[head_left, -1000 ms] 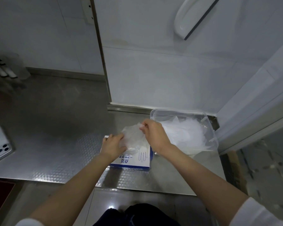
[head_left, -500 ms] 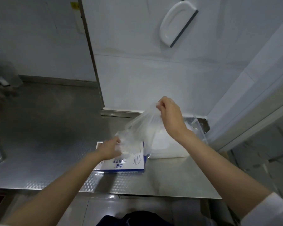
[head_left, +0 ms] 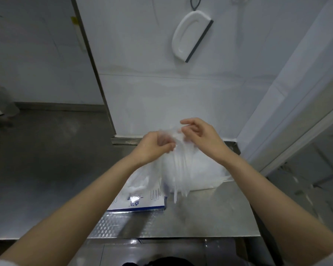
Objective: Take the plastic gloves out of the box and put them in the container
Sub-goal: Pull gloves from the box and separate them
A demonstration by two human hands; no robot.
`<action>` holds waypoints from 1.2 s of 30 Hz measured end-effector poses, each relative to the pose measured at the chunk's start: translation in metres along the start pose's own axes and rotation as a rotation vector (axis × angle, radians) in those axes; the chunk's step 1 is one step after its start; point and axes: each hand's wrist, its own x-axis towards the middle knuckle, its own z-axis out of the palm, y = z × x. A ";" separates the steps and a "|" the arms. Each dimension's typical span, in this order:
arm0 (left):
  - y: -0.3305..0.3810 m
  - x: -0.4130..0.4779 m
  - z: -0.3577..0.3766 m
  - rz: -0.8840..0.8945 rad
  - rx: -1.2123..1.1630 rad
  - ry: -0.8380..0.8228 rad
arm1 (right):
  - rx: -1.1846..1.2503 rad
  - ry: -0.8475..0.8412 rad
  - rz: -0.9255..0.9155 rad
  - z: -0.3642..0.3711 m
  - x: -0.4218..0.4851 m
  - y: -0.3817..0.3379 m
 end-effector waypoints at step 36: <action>-0.045 0.051 0.052 -0.219 0.154 0.369 | -0.627 0.127 0.330 -0.056 0.040 0.124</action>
